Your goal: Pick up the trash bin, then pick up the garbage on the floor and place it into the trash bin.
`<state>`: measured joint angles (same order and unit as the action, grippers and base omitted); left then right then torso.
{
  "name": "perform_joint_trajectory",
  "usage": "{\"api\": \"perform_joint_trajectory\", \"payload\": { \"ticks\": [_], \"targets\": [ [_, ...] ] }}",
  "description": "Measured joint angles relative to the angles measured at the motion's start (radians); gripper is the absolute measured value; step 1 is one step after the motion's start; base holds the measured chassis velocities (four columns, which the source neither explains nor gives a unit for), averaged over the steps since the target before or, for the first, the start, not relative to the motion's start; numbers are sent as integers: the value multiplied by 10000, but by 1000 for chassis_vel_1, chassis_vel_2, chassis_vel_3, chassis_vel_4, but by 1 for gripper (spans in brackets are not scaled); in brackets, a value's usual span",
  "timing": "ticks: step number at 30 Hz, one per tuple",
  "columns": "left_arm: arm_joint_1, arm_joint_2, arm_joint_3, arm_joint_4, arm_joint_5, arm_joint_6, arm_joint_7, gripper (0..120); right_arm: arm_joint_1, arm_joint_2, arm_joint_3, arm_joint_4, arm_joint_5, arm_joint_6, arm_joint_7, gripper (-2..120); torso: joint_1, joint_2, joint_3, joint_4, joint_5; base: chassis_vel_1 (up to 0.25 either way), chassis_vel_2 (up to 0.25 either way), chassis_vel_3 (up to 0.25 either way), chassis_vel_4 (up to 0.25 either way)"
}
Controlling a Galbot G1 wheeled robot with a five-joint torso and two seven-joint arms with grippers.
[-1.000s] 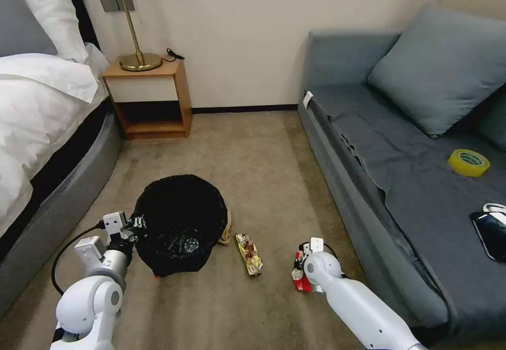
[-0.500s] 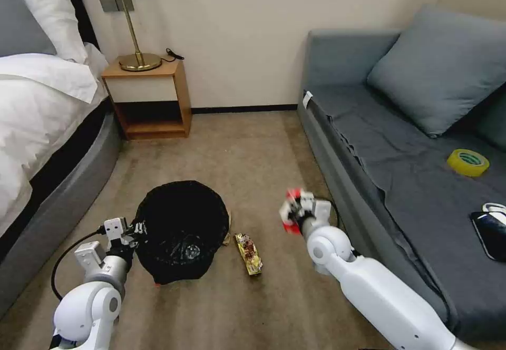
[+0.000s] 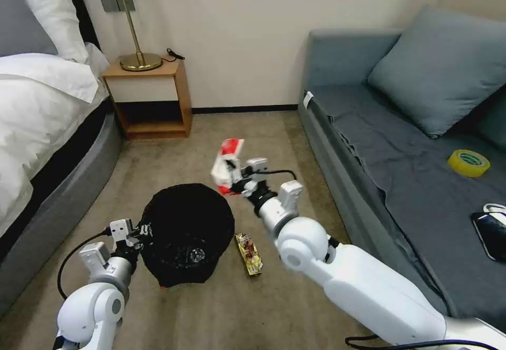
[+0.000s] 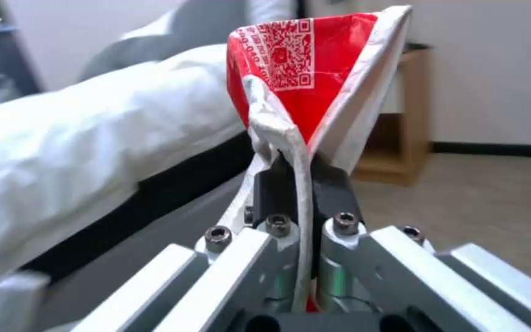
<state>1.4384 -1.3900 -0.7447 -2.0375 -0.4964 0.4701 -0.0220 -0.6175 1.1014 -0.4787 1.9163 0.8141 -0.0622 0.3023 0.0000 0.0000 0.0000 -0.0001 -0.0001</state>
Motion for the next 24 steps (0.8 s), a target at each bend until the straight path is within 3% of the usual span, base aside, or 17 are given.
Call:
{"api": "perform_joint_trajectory", "payload": {
  "ticks": [13, 24],
  "targets": [
    [355, -130, -47, -319, 6, 11, 23, 5, -475, 183, -1028, -198, -1620, 76, -962, 2, 0, 0, 0, 2, 1, 0, 0, 0, 0],
    [428, -280, -98, -558, 206, 83, -167, 5, -852, 128, -1052, -377, -2444, -114, -1301, 49, 0, 0, -1, 1, 1, 0, 0, 0, 0]
  ]
}}
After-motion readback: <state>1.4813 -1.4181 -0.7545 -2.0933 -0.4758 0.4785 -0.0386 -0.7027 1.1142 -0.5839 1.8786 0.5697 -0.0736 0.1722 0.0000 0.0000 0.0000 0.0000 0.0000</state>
